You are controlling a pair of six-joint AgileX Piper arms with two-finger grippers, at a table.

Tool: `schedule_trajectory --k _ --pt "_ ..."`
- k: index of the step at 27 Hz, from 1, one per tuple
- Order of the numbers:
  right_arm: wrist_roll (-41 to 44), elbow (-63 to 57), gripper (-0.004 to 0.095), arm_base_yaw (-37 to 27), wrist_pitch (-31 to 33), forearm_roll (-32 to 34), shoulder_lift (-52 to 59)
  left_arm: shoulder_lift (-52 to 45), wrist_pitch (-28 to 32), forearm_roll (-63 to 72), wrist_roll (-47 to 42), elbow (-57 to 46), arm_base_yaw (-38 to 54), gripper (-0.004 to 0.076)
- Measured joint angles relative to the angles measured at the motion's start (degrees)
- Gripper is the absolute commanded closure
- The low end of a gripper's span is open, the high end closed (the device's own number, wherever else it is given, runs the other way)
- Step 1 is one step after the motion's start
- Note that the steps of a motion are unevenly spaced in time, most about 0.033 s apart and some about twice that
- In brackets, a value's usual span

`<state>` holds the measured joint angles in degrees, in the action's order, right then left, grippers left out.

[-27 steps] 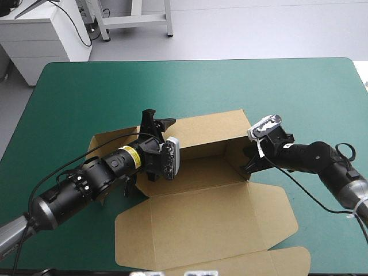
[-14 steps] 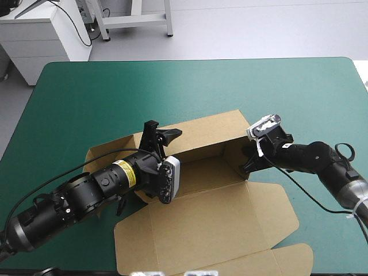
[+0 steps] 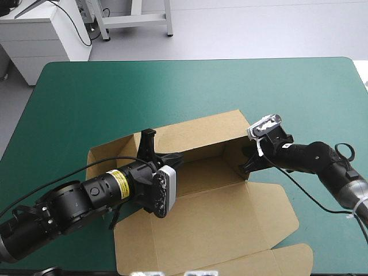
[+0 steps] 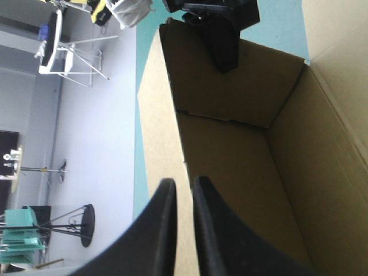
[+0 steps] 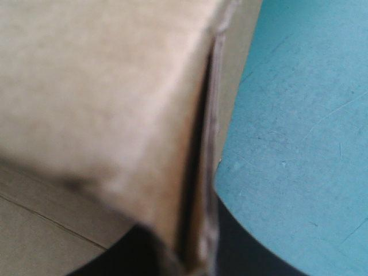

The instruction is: Fold the box

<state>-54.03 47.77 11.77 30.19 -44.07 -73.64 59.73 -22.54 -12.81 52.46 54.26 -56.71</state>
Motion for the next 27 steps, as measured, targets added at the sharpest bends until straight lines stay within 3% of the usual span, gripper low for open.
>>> schedule_trajectory --k 9,17,23,27 --pt "0.63 0.00 0.0926 0.00 -0.05 0.00 0.00 5.44 -24.53 7.55 -0.59 16.98 -0.01 0.0708" --pt "1.00 0.00 0.0926 0.00 -0.11 0.20 0.00 13.21 -35.76 8.37 -4.52 30.20 3.49 0.0708" --pt "1.23 0.00 0.0926 0.00 -0.11 0.25 0.00 14.55 -38.06 15.26 -5.37 34.17 20.39 0.0708" --pt "1.23 0.00 0.0926 0.00 -0.11 0.44 0.00 14.37 -40.21 26.17 -5.57 34.69 39.40 0.0709"
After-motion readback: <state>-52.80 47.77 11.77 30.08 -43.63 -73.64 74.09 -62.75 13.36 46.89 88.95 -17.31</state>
